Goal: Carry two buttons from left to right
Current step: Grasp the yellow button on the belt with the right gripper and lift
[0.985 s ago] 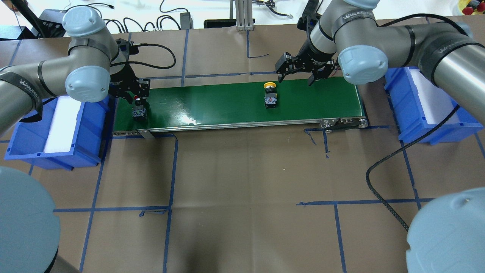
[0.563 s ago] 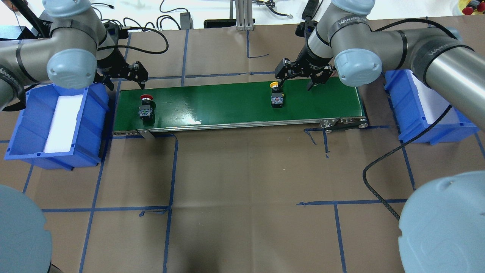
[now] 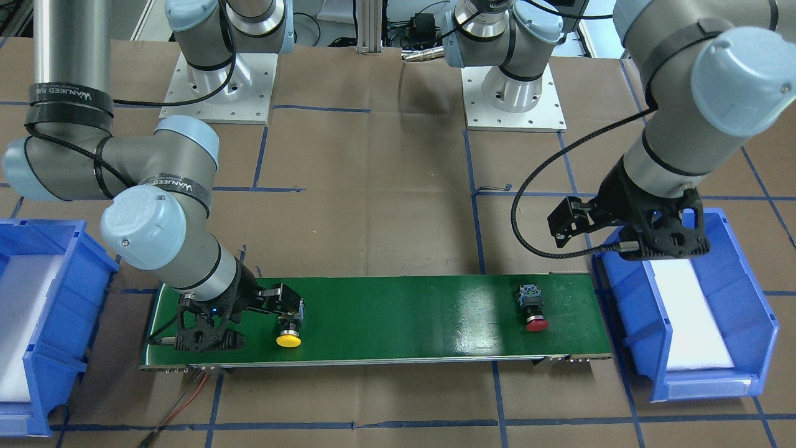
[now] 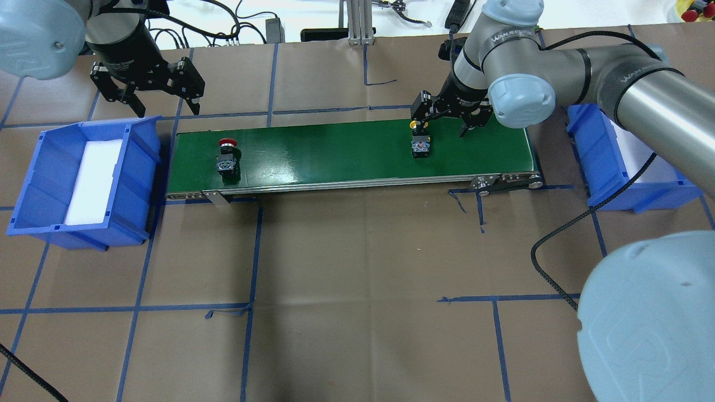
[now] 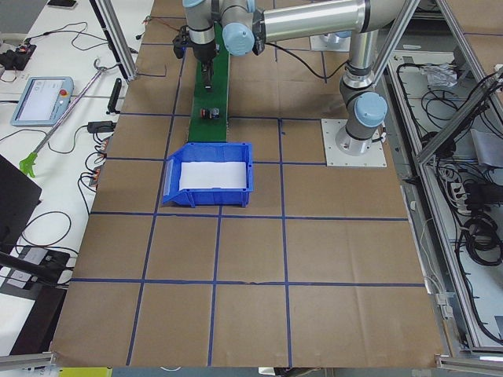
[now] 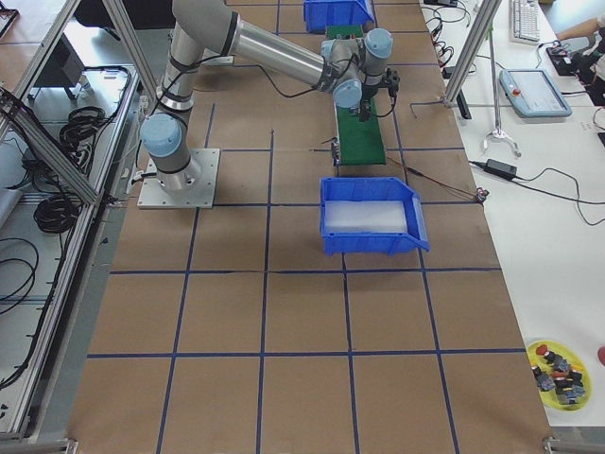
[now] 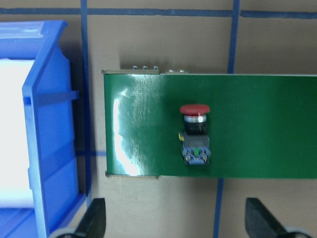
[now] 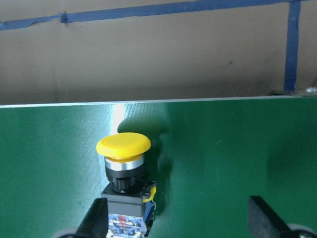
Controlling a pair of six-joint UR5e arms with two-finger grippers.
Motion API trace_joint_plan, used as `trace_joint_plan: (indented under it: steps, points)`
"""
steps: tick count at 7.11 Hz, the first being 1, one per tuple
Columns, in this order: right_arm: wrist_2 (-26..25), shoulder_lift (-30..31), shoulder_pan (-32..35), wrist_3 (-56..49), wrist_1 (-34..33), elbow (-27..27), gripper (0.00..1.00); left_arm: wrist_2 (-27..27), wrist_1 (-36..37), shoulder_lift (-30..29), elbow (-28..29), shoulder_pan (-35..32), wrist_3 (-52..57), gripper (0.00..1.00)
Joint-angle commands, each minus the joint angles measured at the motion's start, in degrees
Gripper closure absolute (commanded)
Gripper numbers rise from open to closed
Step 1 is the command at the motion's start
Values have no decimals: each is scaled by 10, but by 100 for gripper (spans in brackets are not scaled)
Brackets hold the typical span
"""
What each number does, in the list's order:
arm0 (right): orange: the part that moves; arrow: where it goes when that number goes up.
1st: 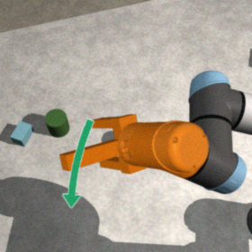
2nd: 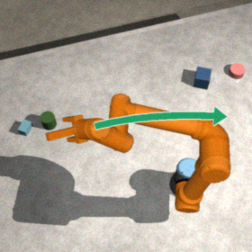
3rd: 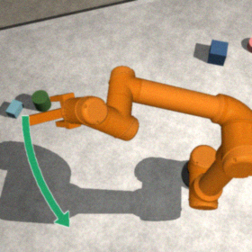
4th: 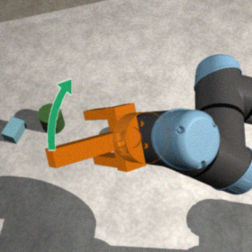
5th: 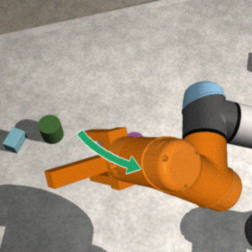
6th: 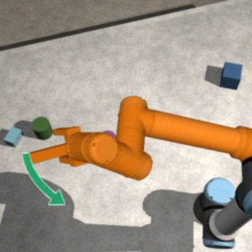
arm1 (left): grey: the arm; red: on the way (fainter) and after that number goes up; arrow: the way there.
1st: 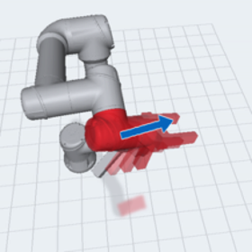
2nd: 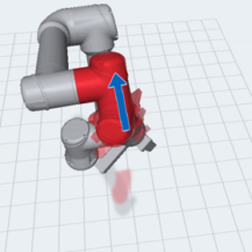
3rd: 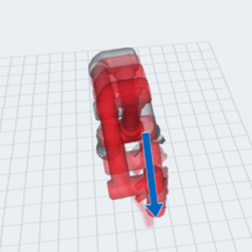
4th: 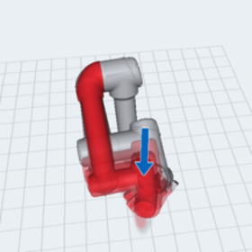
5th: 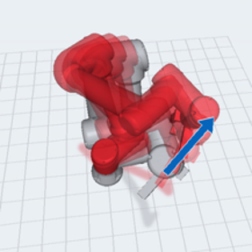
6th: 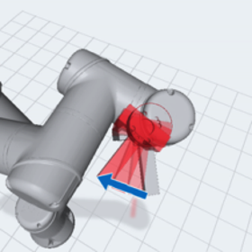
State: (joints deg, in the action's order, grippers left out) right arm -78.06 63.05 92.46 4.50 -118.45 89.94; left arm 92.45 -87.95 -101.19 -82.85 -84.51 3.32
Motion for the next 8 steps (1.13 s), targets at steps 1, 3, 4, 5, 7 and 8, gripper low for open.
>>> trace_joint_plan:
  steps: [1,3,4,5,7,8]
  points:
    - [-3,-3,0,2,0,0,0,-3,-48,36,-5,-20,-31,0]
    - [-38,-3,0,4,-3,1,1,-29,-49,34,-6,-21,-34,0]
    - [-42,-6,0,4,-3,1,1,-24,-48,37,-9,-21,-32,0]
    - [-43,-6,1,4,-3,1,1,-25,-48,46,-18,-24,-34,0]
    - [-53,-7,1,4,-3,2,1,-24,-27,63,-46,-27,-29,0]
    - [-77,-10,2,4,-3,3,11,-20,0,58,-47,-27,-29,0]
